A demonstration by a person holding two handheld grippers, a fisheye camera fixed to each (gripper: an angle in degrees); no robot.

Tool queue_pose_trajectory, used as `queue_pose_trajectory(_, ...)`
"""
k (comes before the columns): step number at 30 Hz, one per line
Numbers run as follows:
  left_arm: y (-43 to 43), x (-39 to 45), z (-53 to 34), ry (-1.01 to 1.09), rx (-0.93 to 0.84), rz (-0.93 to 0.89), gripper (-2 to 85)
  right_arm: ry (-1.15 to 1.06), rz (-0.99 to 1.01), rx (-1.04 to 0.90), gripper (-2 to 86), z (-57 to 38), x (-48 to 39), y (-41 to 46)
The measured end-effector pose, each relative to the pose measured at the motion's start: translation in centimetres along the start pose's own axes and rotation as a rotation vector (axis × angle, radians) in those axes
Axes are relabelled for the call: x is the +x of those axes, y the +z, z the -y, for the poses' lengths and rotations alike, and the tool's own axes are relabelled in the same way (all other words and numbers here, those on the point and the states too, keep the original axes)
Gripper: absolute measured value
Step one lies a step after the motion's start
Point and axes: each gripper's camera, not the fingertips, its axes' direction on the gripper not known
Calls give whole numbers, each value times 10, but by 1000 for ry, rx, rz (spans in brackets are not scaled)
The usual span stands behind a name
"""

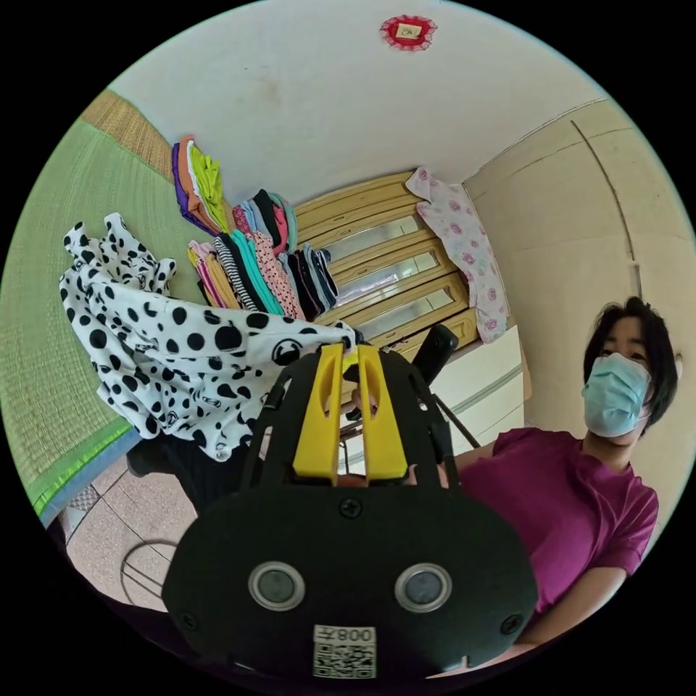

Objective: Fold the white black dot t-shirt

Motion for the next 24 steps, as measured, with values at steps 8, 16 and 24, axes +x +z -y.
queue_pose_trajectory(8, -77, -86, 18, -222, 139, 179, 69, 152, 82, 170, 26, -29, 51, -67)
queue_pose_trajectory(16, -73, -176, 41, -484, 94, 145, 87, 231, 110, 254, 25, -48, 99, -103)
queue_pose_trajectory(24, -85, -202, 81, -582, 113, 144, 89, 222, 133, 266, 25, -58, 127, -114)
